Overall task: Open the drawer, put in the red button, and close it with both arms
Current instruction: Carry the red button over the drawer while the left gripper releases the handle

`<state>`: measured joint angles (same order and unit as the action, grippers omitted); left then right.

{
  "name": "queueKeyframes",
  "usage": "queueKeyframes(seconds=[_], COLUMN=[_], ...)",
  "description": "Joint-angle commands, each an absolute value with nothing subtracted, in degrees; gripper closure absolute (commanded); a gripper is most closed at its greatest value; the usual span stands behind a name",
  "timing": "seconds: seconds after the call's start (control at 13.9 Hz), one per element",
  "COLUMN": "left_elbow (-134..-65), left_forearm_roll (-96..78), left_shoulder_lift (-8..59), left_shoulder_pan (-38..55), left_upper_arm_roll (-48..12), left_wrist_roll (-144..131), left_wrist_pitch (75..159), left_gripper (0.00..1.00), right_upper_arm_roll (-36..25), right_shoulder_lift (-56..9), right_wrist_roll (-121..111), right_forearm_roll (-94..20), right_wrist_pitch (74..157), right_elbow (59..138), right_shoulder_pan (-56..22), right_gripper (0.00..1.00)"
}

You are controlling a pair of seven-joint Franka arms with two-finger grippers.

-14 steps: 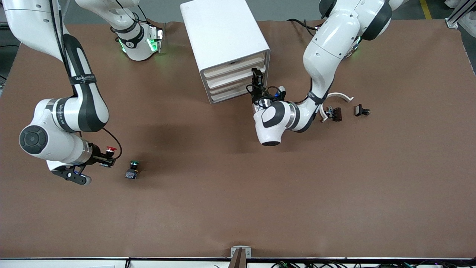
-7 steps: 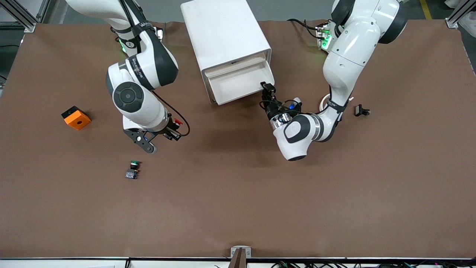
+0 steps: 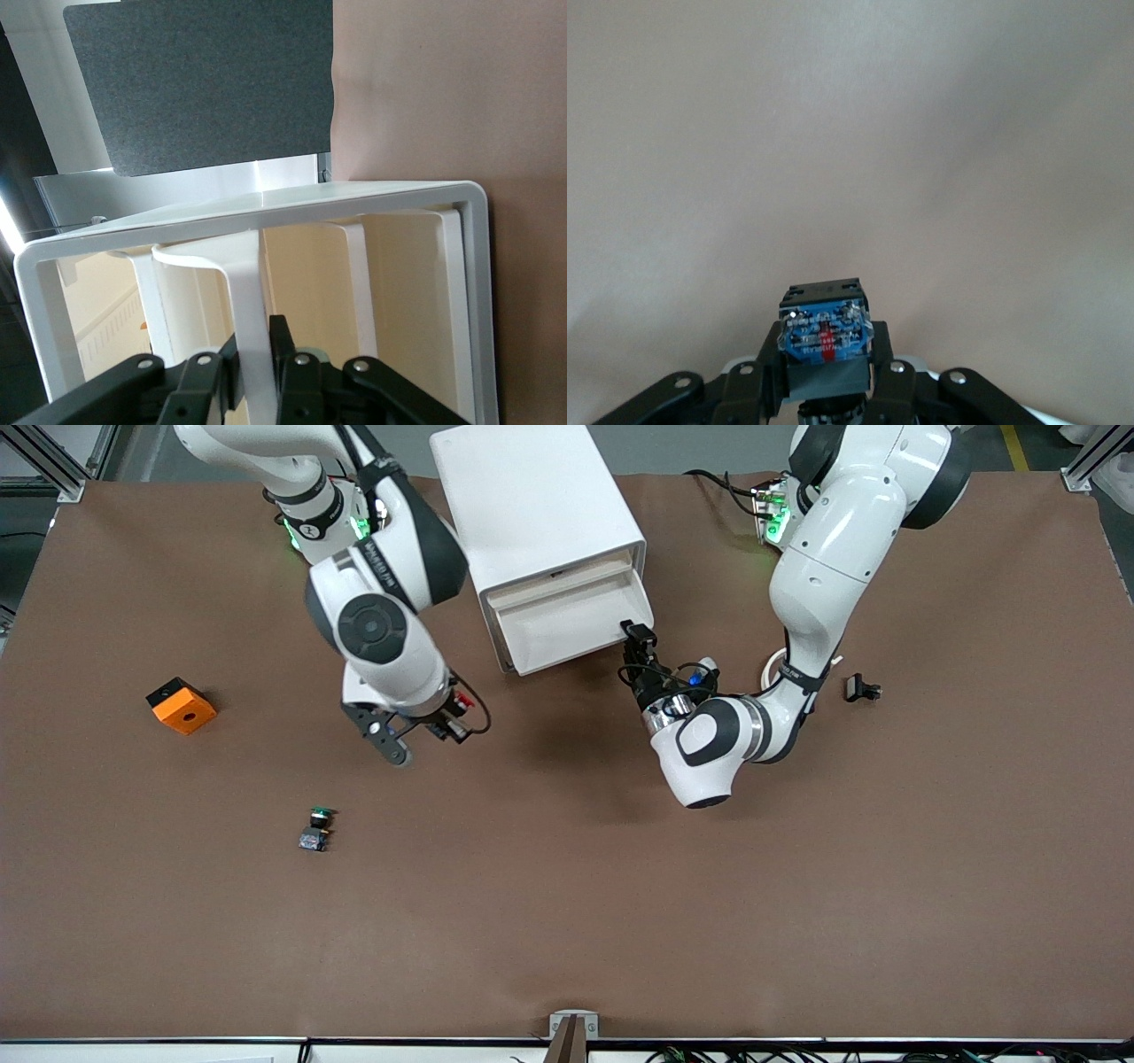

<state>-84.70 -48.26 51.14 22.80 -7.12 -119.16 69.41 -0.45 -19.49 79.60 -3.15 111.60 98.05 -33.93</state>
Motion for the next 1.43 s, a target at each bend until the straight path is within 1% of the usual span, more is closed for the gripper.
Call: queueKeyframes(seconds=[0.0, 0.36, 0.5, 0.57, 0.65, 0.72, 0.79, 1.15, 1.36], left_elbow=[-84.11, -84.02, -84.02, -84.02, -84.02, -84.02, -84.02, -81.22, -77.45], left_forearm_roll=[-48.25, -48.16, -47.99, -47.9, -47.81, -47.73, -47.64, -47.02, -45.01], left_shoulder_lift=[51.15, 51.15, 51.15, 51.15, 51.15, 51.15, 51.15, 50.63, 50.19], left_shoulder_pan=[20.92, 19.6, 19.51, 19.51, 19.6, 19.6, 19.51, 17.32, 15.12], left_upper_arm_roll=[-6.68, -6.59, -6.59, -6.59, -6.59, -6.59, -6.59, -6.24, -6.24], left_wrist_roll=[-117.51, -117.51, -117.42, -117.42, -117.33, -117.42, -117.33, -114.63, -107.69], left_wrist_pitch=[68.73, 68.73, 68.82, 68.82, 68.99, 69.08, 69.08, 69.08, 69.08], left_gripper=[0.86, 0.85, 0.82, 0.78, 0.69, 0.29, 0.0, 0.0, 0.0], right_upper_arm_roll=[-1.14, -1.23, -1.23, -1.23, -1.23, -1.23, -1.23, -1.23, -1.23], right_shoulder_lift=[-19.07, -19.16, -19.16, -19.16, -19.33, -19.42, -19.68, -21.35, -22.85], right_wrist_roll=[83.92, 92.88, 96.57, 97.72, 99.04, 100.18, 101.59, 106.43, 107.66], right_forearm_roll=[-5.0, -5.45, -5.45, -5.45, -5.45, -5.45, -5.45, -5.1, -5.1], right_wrist_pitch=[111.18, 111.53, 111.53, 111.45, 111.53, 111.53, 111.62, 113.46, 113.55], right_elbow=[97.29, 96.6, 95.89, 95.54, 95.45, 95.28, 95.01, 95.1, 95.1], right_shoulder_pan=[-36.9, -42.88, -44.99, -45.78, -46.57, -47.54, -48.42, -51.68, -53.17], right_gripper=[1.0, 1.0, 1.0, 1.0, 1.0, 1.0, 1.0, 1.0, 1.0])
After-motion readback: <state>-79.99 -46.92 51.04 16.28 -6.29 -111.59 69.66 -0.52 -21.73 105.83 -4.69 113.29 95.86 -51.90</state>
